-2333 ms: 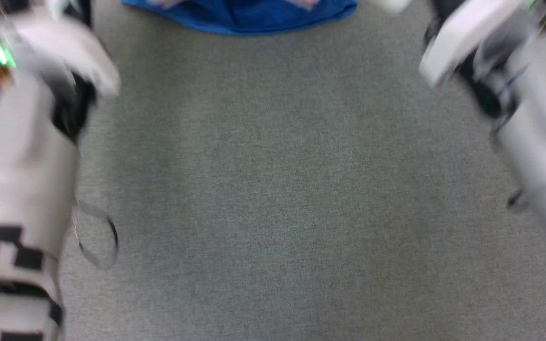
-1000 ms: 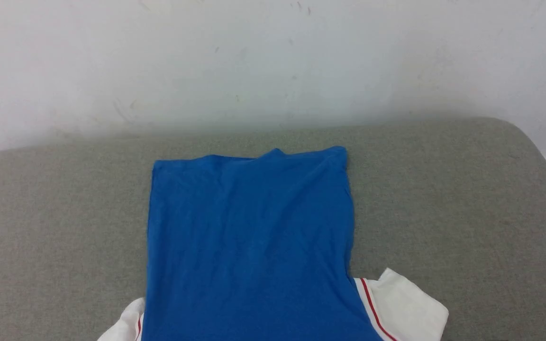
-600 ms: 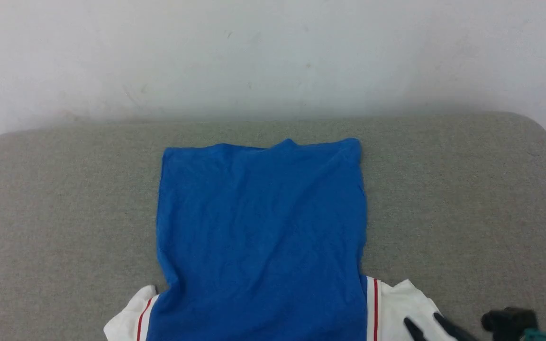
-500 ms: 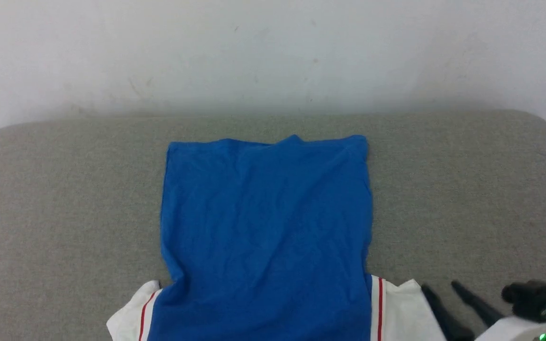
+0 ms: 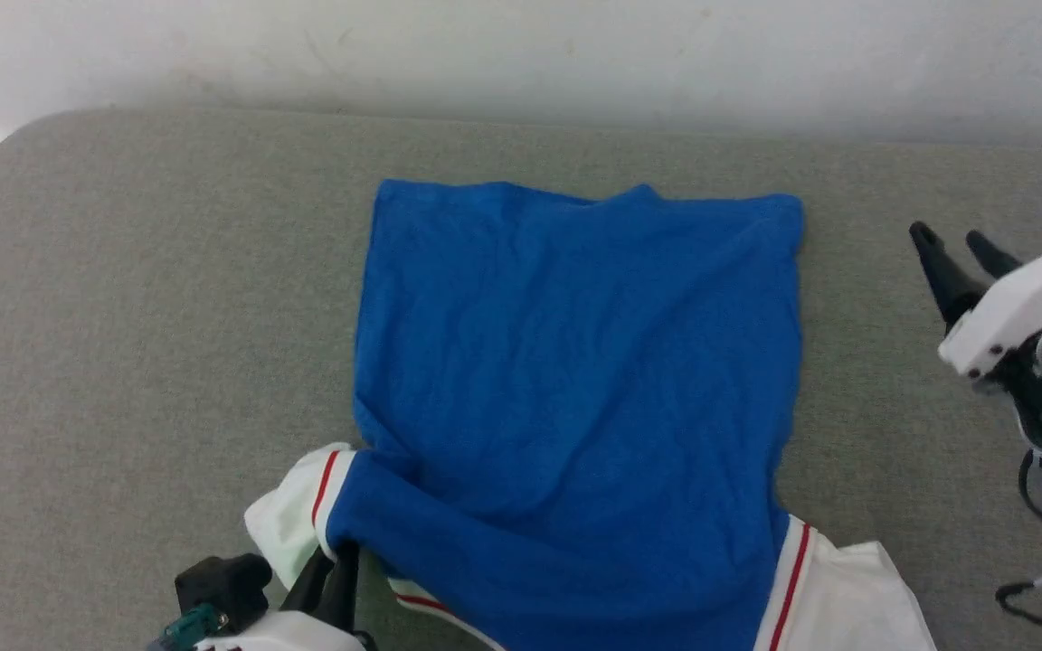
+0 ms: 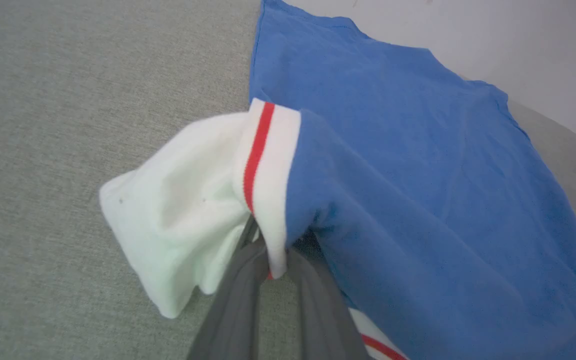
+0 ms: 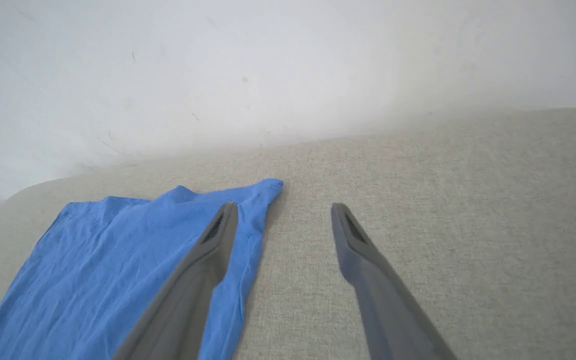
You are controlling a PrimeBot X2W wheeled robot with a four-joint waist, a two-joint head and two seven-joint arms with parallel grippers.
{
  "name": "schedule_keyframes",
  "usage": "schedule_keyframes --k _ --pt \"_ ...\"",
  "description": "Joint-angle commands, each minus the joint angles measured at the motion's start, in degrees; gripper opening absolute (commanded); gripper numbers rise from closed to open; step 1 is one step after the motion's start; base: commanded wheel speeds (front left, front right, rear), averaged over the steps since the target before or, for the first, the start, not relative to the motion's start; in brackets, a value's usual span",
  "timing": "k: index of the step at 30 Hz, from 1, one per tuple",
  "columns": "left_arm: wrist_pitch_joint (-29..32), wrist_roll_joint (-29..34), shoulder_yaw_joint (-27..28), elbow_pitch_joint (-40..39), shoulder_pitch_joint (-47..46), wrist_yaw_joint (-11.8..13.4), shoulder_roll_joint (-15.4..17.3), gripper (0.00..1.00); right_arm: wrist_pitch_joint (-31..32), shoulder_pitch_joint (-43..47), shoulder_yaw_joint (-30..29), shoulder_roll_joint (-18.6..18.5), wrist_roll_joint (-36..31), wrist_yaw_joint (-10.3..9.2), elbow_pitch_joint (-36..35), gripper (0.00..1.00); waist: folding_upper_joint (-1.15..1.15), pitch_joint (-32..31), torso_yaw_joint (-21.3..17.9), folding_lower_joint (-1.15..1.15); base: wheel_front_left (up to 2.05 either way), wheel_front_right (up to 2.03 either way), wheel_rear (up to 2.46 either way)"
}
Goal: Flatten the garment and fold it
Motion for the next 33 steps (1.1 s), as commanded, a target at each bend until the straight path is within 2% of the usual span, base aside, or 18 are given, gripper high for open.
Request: schedule_keyframes --k 1,6,11,16,22,23,24,25,28,33 --pt "-0.66 0.58 -0.05 -0.39 -1.09 -0.35 -0.47 0.0 0.49 -1.93 0.05 -0.36 0.46 -0.04 1.68 1.0 0.0 4.59 4.7 -0.02 0.0 0.0 0.0" --pt "-2.63 2.28 -1.23 -2.2 -3.69 -0.65 -1.89 0.0 6.18 -13.34 0.74 -2.95 1.16 -0.04 13.69 1.0 0.0 8.6 9.06 -0.02 0.0 0.0 0.0" --pt "-3.79 3.44 -2.47 -3.55 -5.82 -1.16 -3.01 0.0 13.11 -21.48 1.77 -4.92 1.24 -0.04 22.21 1.0 0.0 12.37 12.16 -0.02 0.0 0.0 0.0" --pt "-4.97 3.99 -2.98 -4.18 -7.36 -1.56 -3.85 0.0 18.93 -26.93 4.47 -5.86 0.38 -0.04 26.97 1.0 0.0 15.7 13.44 -0.02 0.0 0.0 0.0" --pt "-5.96 4.07 -3.1 -3.88 -7.84 -1.69 -4.29 0.0 28.63 -28.52 7.36 -5.92 -0.38 -0.04 33.66 1.0 0.0 16.7 13.6 -0.02 0.0 0.0 0.0" --pt "-6.02 4.03 -3.12 -3.77 -7.89 -1.72 -4.33 0.0 30.35 -28.64 7.38 -5.94 -0.38 -0.04 34.92 0.54 0.0 16.68 13.55 -0.02 0.0 0.0 0.0" --pt "-6.09 3.99 -3.12 -3.65 -7.95 -1.74 -4.36 0.0 31.82 -28.71 7.39 -5.82 -0.44 -0.04 36.03 0.3 0.0 16.56 13.47 -0.02 0.0 0.0 0.0" --pt "-6.13 3.95 -3.11 -3.5 -7.99 -1.75 -4.37 0.0 33.2 -28.74 7.57 -5.71 -0.66 -0.04 36.99 0.0 0.0 16.37 13.4 -0.02 0.0 0.0 0.0" --pt "-6.23 3.81 -2.98 -3.1 -7.99 -1.75 -4.25 0.0 34.11 -29.2 7.89 -5.47 -1.14 -0.04 37.73 0.0 0.0 15.56 12.85 -0.02 0.0 0.0 0.0" --pt "-5.83 3.53 -2.69 -2.14 -7.6 -1.58 -3.57 0.0 28.94 -30.07 10.83 -6.37 -2.0 -0.04 32.29 0.0 0.0 12.8 11.02 -0.02 0.0 0.0 0.0"
